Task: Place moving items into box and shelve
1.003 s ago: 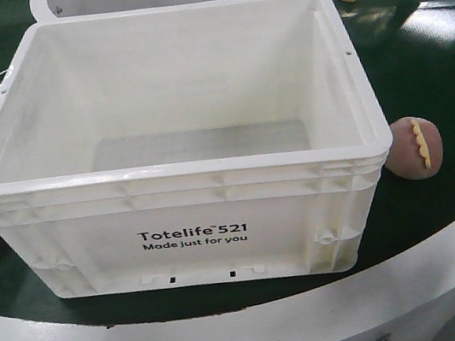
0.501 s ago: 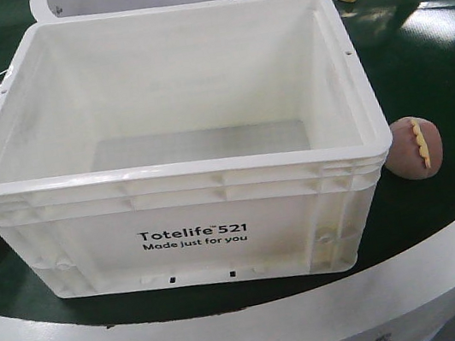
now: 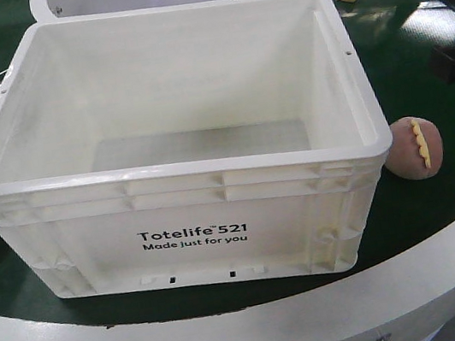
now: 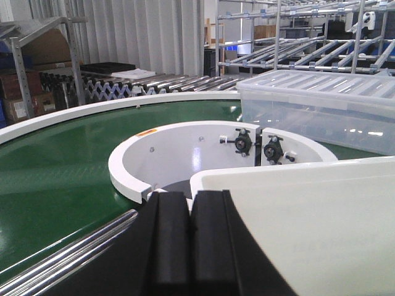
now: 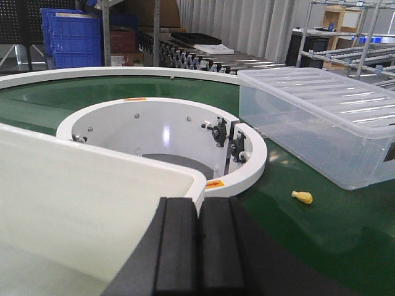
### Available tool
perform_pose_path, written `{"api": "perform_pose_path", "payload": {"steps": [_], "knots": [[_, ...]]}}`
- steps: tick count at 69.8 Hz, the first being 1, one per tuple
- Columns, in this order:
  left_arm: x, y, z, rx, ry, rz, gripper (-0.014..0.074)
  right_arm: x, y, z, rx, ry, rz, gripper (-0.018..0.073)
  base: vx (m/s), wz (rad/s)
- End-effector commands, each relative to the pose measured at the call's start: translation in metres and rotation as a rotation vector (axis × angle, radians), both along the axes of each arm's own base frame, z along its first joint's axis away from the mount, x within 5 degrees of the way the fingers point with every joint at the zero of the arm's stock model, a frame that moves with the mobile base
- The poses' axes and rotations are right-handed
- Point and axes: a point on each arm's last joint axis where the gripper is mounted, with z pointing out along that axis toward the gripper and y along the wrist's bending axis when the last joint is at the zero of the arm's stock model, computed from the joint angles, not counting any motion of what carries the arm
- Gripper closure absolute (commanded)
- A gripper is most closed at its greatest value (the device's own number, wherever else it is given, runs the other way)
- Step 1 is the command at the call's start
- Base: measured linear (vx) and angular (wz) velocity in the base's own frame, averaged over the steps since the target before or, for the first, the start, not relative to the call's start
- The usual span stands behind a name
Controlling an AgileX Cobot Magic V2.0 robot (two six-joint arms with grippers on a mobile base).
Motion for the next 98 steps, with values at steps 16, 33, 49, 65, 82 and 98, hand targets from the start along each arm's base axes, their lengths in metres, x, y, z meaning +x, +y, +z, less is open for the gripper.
{"api": "perform_pose_path", "payload": {"steps": [16, 33, 49, 65, 82, 98], "knots": [[0.002, 0.000, 0.021, -0.029, -0.122, 0.008, 0.0616, 0.000, -0.001, 0.021, 0.022, -0.113, -0.002, 0.0571, 0.00, 0.00], [0.002, 0.000, 0.018, -0.026, -0.096, 0.004, 0.0507, 0.000, -0.001, 0.019, 0.017, -0.094, -0.002, 0.0449, 0.00, 0.00], [0.002, 0.000, 0.019, -0.026, -0.099, 0.005, 0.0198, 0.000, -0.001, 0.017, 0.025, -0.070, -0.003, 0.0073, 0.00, 0.00], [0.003, 0.000, 0.019, -0.027, -0.105, 0.006, -0.0031, 0.000, -0.001, 0.018, 0.036, -0.079, -0.003, -0.0163, 0.00, 0.00], [0.001, 0.003, 0.020, -0.025, -0.105, 0.022, -0.0018, 0.001, -0.008, 0.018, 0.028, -0.077, -0.046, -0.0120, 0.00, 0.00], [-0.013, 0.027, 0.023, -0.008, -0.085, 0.157, 0.0008, -0.007, -0.050, 0.021, 0.018, -0.070, -0.281, -0.0083, 0.00, 0.00]]}}
